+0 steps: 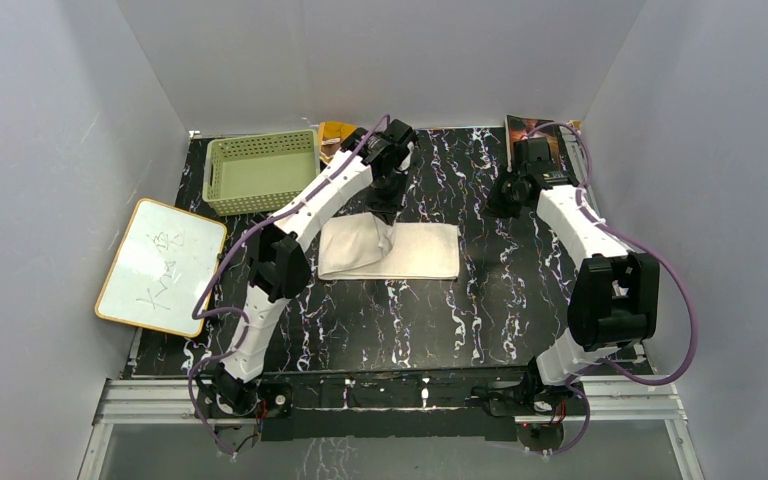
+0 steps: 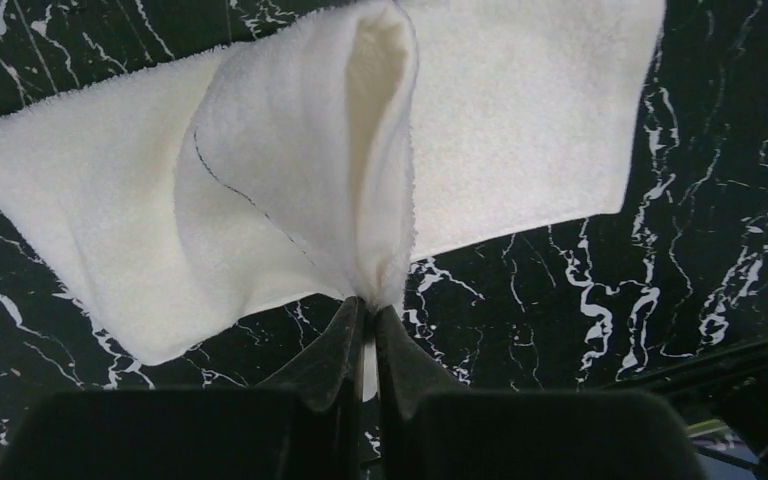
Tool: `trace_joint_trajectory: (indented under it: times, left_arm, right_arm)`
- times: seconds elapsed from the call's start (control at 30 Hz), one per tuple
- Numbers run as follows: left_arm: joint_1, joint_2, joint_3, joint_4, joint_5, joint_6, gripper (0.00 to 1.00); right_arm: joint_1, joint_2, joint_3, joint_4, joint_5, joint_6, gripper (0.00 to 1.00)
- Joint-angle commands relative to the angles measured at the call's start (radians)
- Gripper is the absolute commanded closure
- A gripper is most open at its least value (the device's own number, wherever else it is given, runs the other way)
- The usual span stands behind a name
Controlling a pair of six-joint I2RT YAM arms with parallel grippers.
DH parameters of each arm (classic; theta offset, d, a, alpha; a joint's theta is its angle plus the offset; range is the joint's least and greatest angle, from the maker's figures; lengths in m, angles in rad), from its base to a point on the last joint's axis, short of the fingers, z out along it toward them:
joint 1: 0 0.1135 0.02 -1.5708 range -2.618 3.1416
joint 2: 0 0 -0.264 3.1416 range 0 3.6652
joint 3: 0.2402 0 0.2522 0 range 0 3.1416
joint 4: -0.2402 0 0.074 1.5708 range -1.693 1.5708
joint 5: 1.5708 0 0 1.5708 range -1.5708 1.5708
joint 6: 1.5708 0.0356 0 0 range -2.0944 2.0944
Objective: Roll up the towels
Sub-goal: Fold the towel at the center of the board.
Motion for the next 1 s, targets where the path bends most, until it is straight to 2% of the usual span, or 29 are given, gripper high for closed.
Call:
trace_joint_trajectory:
  times: [0.0, 0.27, 0.8, 0.9, 0.97]
  left_arm:
    - [-0.008, -0.009, 0.042, -0.051, 0.118, -0.021, 1.0]
    - [-0.042, 0.021, 0.062, 0.023, 0.253, -0.08, 1.0]
    - [-0.054, 0.056, 0.002, 0.184, 0.347, -0.152, 1.0]
    - [-0.054, 0.053, -0.024, 0.216, 0.376, -0.16, 0.81]
    - [-0.054, 0.033, -0.045, 0.26, 0.406, -0.163, 0.67]
  right_arm:
    - [0.005, -0.035, 0.0, 0.023, -0.005, -0.016, 0.99]
    - [0.005, -0.045, -0.009, 0.018, -0.003, -0.019, 0.98]
    - [0.004, -0.05, -0.04, 0.024, -0.025, -0.024, 0.95]
    - [0.005, -0.057, -0.044, 0.024, -0.022, -0.028, 0.89]
    - [0.004, -0.058, -0.045, 0.027, -0.017, -0.03, 0.81]
